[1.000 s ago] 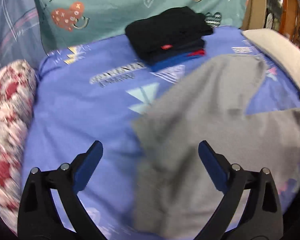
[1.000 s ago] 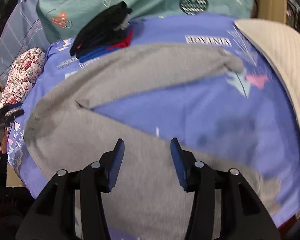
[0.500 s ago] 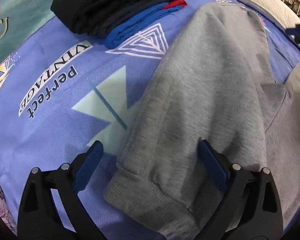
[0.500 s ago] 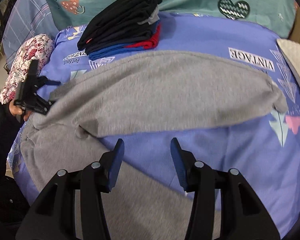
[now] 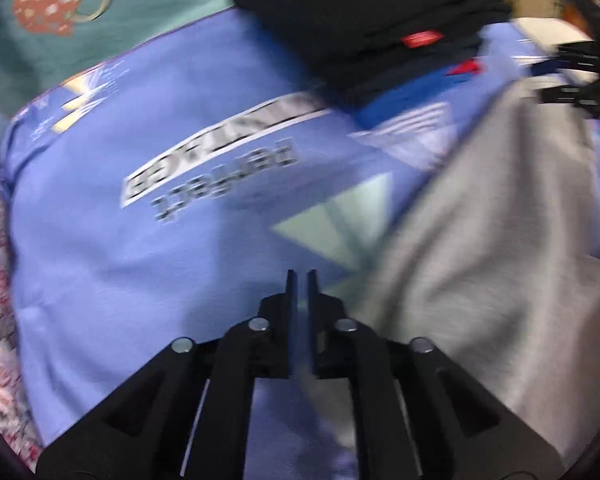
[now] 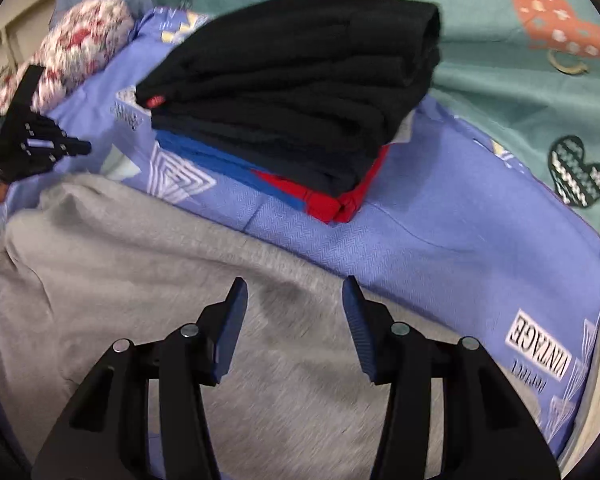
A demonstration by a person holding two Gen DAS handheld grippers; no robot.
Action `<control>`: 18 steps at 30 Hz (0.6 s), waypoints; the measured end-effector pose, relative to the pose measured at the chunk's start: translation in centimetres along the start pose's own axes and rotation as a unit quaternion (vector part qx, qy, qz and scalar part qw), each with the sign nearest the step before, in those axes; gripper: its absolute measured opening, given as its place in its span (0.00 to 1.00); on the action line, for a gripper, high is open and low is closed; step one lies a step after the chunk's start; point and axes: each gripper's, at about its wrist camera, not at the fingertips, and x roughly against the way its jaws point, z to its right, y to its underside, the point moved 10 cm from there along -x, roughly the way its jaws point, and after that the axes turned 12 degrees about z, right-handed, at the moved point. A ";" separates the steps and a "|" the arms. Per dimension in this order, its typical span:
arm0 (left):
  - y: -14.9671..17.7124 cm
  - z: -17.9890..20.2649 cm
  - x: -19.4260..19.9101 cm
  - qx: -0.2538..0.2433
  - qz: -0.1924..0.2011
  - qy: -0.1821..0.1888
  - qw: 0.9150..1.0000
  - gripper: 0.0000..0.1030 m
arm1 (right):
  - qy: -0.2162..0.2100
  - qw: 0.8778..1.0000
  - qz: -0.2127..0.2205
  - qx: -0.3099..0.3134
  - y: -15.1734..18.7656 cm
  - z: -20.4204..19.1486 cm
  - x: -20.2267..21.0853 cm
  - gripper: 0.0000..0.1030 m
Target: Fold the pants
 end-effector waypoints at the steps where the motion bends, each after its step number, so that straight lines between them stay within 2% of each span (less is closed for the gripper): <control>1: -0.3 1.2 0.7 -0.011 0.013 0.028 0.999 0.37 | 0.001 1.000 -0.006 0.013 0.0 0.0 -0.5 0.49; 2: -0.6 2.1 1.3 -0.026 0.025 0.042 0.998 0.67 | -0.005 1.000 -0.011 0.023 0.1 0.0 -0.9 0.49; 3: -0.7 2.6 1.5 -0.036 0.030 0.050 0.998 0.79 | -0.008 0.999 -0.014 0.031 0.2 0.0 -1.1 0.49; 4: -0.4 3.2 1.2 -0.047 0.023 0.060 0.997 0.84 | -0.011 0.999 -0.018 0.039 0.2 0.1 -1.3 0.50; 6: 0.8 4.0 0.0 -0.063 -0.011 0.074 0.995 0.84 | -0.015 0.998 -0.032 0.051 0.5 0.4 -1.8 0.55; 9: 2.9 4.8 -1.5 -0.084 -0.050 0.087 0.991 0.84 | -0.018 0.996 -0.056 0.074 0.8 0.4 -3.1 0.57; 11: 3.0 5.1 -1.8 -0.090 -0.047 0.094 0.990 0.86 | -0.018 0.993 -0.074 0.095 1.2 0.2 -4.2 0.57; 15: 2.1 4.8 -1.5 -0.052 -0.051 0.137 0.988 0.84 | -0.017 0.988 -0.104 0.115 2.2 -0.1 -5.8 0.56; 16: 1.8 4.7 -0.9 -0.048 -0.045 0.147 0.987 0.84 | -0.020 0.988 -0.104 0.115 2.3 -0.3 -5.7 0.46; 17: 1.4 4.6 -0.5 -0.047 -0.036 0.151 0.987 0.84 | -0.031 0.987 -0.109 0.114 2.6 -0.6 -5.4 0.29; 18: 0.8 4.2 0.4 -0.040 -0.021 0.160 0.986 0.84 | -0.028 0.987 -0.106 0.121 2.7 -0.5 -4.8 0.20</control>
